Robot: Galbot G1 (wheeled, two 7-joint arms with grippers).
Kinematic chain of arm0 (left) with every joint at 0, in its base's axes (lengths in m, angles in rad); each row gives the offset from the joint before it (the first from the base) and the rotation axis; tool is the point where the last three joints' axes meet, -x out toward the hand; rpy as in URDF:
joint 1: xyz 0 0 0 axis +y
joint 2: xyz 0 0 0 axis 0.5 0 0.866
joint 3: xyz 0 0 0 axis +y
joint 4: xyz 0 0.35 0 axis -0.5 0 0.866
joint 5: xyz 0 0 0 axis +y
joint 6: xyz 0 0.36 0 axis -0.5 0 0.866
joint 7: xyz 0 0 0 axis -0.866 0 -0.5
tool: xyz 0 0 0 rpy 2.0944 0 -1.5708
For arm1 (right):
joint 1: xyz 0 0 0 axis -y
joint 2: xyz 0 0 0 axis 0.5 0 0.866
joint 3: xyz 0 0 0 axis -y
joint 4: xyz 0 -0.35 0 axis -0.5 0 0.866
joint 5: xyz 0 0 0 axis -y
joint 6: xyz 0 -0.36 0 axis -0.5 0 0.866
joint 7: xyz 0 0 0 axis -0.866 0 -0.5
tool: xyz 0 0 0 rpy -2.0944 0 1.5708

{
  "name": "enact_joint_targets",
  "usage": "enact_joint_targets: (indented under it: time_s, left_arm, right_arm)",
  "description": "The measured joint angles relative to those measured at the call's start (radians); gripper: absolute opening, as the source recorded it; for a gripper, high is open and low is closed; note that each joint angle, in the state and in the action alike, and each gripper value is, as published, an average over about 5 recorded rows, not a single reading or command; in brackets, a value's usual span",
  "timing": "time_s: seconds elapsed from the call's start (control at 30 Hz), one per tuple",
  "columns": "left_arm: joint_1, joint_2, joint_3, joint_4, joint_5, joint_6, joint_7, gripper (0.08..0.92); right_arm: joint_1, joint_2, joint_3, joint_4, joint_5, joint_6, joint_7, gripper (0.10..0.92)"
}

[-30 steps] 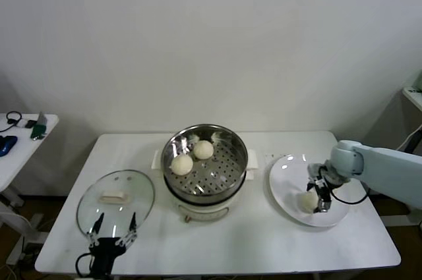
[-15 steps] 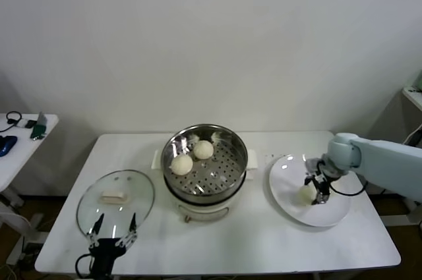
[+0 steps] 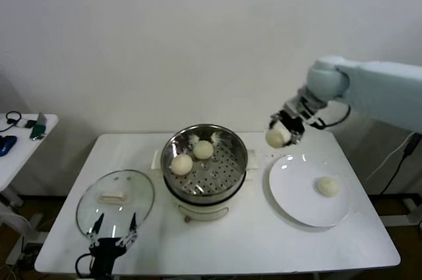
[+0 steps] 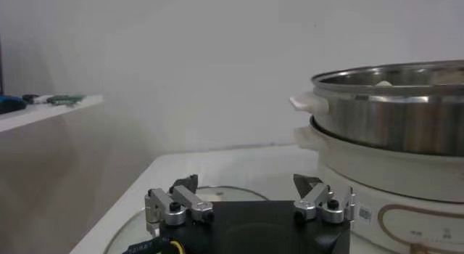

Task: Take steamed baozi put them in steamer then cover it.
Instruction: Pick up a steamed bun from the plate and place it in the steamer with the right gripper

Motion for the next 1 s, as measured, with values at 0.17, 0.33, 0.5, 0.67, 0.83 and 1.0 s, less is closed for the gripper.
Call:
enact_joint_targets:
  time_s: [0.17, 0.33, 0.5, 0.67, 0.83, 1.0]
  left_arm:
    - [-0.003, -0.001, -0.009, -0.008, 0.000, 0.000, 0.000, 0.823]
    - [-0.008, -0.002, -0.014, -0.018, -0.002, 0.003, 0.001, 0.823]
    - [-0.010, -0.003, -0.017, -0.025, -0.003, 0.005, 0.002, 0.823]
    - [-0.011, -0.003, -0.018, -0.025, -0.004, 0.005, 0.002, 0.823]
    - [-0.008, -0.001, -0.018, -0.024, -0.004, 0.002, 0.002, 0.823]
    - [-0.006, 0.001, -0.016, -0.021, -0.004, 0.000, 0.002, 0.823]
  right_arm:
    - [0.018, 0.111, 0.027, 0.067, -0.045, 0.052, 0.013, 0.689]
    - [-0.021, 0.225, 0.031, 0.091, -0.110, 0.093, 0.028, 0.687]
    - [-0.080, 0.324, 0.022, 0.082, -0.178, 0.121, 0.035, 0.687]
    - [-0.142, 0.396, 0.006, 0.047, -0.237, 0.135, 0.038, 0.687]
    - [-0.196, 0.439, -0.006, 0.004, -0.285, 0.146, 0.041, 0.687]
    - [-0.239, 0.466, -0.013, -0.036, -0.315, 0.153, 0.044, 0.689]
